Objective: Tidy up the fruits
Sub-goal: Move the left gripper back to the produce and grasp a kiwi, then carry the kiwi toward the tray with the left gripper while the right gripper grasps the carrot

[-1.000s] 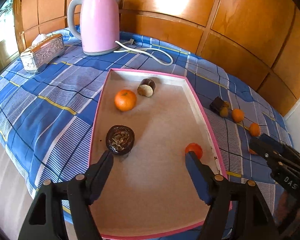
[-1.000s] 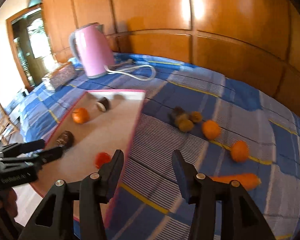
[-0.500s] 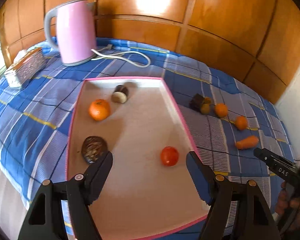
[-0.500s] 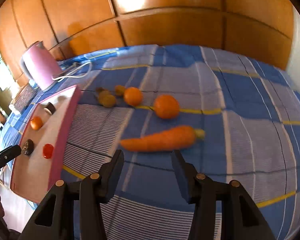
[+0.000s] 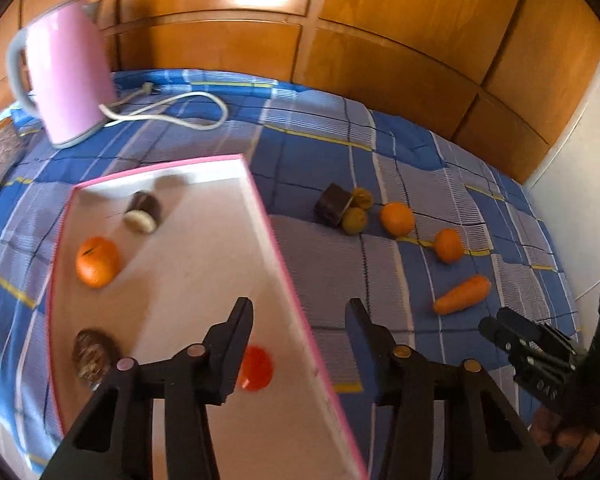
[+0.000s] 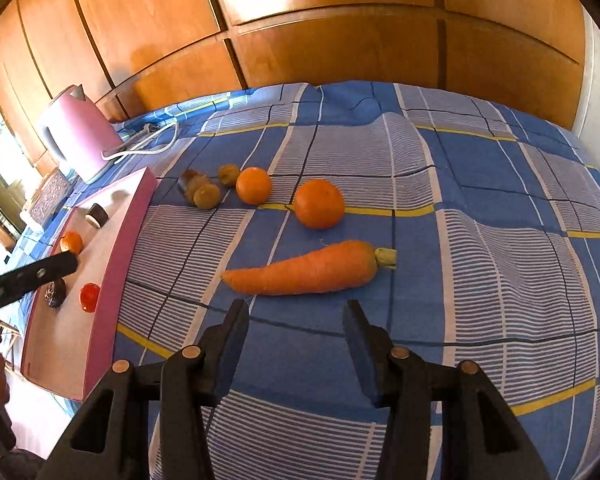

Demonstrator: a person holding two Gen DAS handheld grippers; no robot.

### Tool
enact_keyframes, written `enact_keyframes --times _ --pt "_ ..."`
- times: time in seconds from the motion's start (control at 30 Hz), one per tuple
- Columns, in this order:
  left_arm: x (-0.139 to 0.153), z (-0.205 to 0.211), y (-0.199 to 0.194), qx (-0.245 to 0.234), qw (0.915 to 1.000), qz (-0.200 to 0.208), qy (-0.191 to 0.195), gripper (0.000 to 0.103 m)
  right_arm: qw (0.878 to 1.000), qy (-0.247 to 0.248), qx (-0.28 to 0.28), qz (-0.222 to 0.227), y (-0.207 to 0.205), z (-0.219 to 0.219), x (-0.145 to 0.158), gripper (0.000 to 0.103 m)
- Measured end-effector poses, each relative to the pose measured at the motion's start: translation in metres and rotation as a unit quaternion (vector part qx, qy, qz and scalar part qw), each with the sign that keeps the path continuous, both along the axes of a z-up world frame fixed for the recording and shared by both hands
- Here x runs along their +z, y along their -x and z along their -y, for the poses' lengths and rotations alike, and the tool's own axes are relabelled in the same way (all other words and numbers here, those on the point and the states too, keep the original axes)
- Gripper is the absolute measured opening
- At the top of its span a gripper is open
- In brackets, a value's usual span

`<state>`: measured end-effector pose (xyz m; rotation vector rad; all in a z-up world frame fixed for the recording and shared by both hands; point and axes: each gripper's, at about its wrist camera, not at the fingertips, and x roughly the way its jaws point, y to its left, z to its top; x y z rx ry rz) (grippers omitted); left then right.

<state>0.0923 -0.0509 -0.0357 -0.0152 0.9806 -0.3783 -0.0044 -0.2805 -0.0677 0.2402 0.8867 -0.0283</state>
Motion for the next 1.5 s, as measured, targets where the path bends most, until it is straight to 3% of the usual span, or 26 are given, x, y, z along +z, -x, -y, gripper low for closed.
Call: enact_keyframes --times 0.2,0.5,0.73,1.1,1.17,1.23,1.3,1.43,1.47,1.5 --pt "-0.004 0.025 -0.034 -0.015 0.9998 -0.011 -0.002 0.035 1.000 -0.001 -0.008 0.002 -0.002 0.008 0.001 0.049" --pt "-0.013 0.055 -0.069 -0.033 0.9992 -0.019 -0.012 0.032 1.000 -0.019 -0.013 -0.003 -0.008 0.023 -0.003 0.049" --pt "-0.030 0.082 -0.079 -0.060 0.9969 -0.050 -0.006 0.016 1.000 -0.022 -0.010 -0.004 -0.012 0.027 -0.005 0.049" --pt "-0.056 0.103 -0.101 -0.006 0.9971 -0.074 -0.017 0.017 0.999 -0.036 -0.012 -0.002 -0.014 0.036 -0.007 0.049" --pt "-0.058 0.103 -0.104 -0.001 0.9970 -0.078 -0.006 0.024 0.999 -0.038 -0.012 -0.002 -0.014 0.037 -0.008 0.049" --pt "-0.056 0.103 -0.105 0.004 0.9973 -0.073 -0.001 0.047 0.999 -0.040 -0.012 -0.003 -0.014 0.038 -0.009 0.049" --pt "-0.055 0.103 -0.105 0.018 0.9980 -0.058 -0.016 0.061 0.999 -0.044 -0.013 -0.004 -0.014 0.039 -0.011 0.049" --pt "-0.056 0.103 -0.111 0.027 0.9980 -0.054 -0.020 0.058 0.999 -0.048 -0.014 -0.005 -0.015 0.042 -0.012 0.049" --pt "-0.055 0.104 -0.111 0.023 0.9981 -0.051 -0.026 0.054 0.999 -0.049 -0.014 -0.006 -0.015 0.042 -0.013 0.049" --pt "-0.055 0.105 -0.112 0.019 0.9982 -0.049 -0.030 0.038 0.999 -0.050 -0.014 -0.007 -0.015 0.042 -0.013 0.049"
